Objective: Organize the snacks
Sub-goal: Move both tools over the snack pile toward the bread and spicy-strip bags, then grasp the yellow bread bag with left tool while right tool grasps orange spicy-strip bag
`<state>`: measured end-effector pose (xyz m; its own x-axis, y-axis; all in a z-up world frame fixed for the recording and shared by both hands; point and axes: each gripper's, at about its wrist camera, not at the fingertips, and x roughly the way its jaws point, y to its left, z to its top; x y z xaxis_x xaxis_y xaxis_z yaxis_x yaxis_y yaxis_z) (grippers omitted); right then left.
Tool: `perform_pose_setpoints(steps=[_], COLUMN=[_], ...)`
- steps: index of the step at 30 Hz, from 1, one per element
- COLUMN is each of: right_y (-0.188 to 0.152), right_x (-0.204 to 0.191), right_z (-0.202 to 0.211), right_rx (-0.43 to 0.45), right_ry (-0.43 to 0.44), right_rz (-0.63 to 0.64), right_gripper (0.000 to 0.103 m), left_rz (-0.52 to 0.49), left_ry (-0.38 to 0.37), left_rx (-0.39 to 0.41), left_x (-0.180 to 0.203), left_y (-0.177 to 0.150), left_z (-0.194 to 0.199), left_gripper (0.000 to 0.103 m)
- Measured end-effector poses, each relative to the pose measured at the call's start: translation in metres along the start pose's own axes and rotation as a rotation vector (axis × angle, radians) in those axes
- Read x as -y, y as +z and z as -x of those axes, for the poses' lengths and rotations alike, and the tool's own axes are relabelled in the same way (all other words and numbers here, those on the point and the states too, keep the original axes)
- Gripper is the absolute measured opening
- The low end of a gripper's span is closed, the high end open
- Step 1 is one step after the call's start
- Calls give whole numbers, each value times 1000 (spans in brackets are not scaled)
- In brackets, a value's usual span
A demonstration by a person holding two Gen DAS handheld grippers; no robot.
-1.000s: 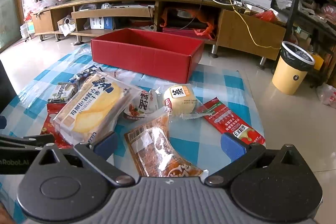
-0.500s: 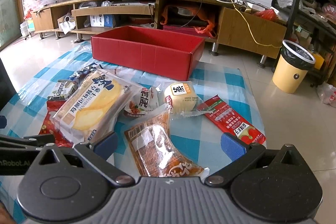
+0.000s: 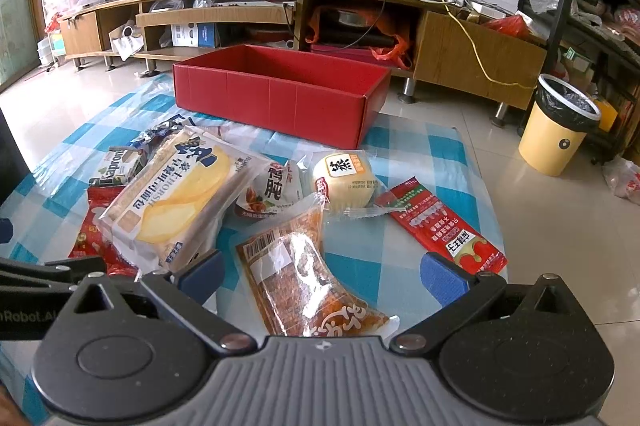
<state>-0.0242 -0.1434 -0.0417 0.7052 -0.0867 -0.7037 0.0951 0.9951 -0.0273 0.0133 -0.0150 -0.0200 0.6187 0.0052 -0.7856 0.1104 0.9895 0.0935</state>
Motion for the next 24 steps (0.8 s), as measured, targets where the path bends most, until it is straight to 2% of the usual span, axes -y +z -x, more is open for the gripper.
perform_pose_setpoints(steps=[16,24], right_y=[0,2], right_x=[-1,0], right_z=[-1,-7], right_rx=[-18,-66], right_ry=[-1,11], right_rz=[2,-6], right_gripper=[102,102], left_rz=[-1,-9], left_ry=[-2,-12], left_rx=[-10,-23], left_x=[-1,-2], left_y=[-1,-1], left_z=[-1,-7], left_gripper=[103,103])
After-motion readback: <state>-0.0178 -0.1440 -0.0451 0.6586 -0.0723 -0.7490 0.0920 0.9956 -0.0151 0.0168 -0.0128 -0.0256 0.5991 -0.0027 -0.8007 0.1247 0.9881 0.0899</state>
